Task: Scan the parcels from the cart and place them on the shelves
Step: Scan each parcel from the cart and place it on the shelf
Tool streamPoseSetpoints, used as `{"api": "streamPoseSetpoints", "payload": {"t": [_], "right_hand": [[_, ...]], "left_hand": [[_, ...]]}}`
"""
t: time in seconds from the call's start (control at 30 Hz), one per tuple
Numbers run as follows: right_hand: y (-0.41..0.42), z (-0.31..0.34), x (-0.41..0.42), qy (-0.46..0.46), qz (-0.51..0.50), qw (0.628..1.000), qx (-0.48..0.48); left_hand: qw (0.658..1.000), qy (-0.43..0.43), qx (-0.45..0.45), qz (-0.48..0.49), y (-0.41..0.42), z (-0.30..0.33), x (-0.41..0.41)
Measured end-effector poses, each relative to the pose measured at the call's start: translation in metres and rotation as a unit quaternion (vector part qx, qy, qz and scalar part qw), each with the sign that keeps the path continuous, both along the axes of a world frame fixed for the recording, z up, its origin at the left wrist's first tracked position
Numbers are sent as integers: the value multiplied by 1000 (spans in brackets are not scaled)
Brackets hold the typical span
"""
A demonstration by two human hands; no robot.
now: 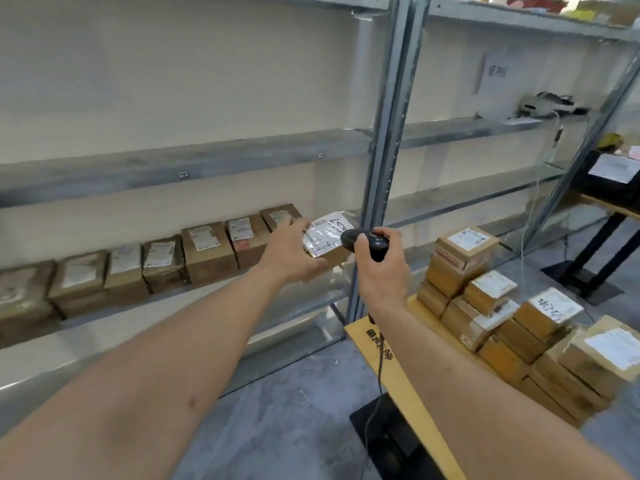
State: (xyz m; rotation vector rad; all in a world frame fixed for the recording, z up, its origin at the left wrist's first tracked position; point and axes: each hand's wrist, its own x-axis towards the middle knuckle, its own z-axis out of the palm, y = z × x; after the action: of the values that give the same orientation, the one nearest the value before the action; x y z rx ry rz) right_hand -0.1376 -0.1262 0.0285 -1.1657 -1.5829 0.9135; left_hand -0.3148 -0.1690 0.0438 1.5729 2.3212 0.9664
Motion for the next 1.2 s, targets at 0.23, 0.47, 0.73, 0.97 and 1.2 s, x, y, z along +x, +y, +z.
{"api": "streamPoseSetpoints", "payload": {"t": [0.23,0.47,0.73,0.97,1.2], "right_hand": [[-42,1,-95,-10,98,995,0],[-108,1,-199,-18,183,983,8],[-208,-8,-333,-26,245,969,3],[-288,-20,-439,-45,311,949,-2],[-338,-36,-534,-56,380,923,-11]], "left_hand": [[994,-10,-45,103,-82,-5,-84],[980,-11,-68,187,-179,-13,-176],[963,-18,-92,252,-296,-24,-301],[946,-22,-114,302,-393,-46,-391],[921,16,-133,367,-457,-58,-467]]}}
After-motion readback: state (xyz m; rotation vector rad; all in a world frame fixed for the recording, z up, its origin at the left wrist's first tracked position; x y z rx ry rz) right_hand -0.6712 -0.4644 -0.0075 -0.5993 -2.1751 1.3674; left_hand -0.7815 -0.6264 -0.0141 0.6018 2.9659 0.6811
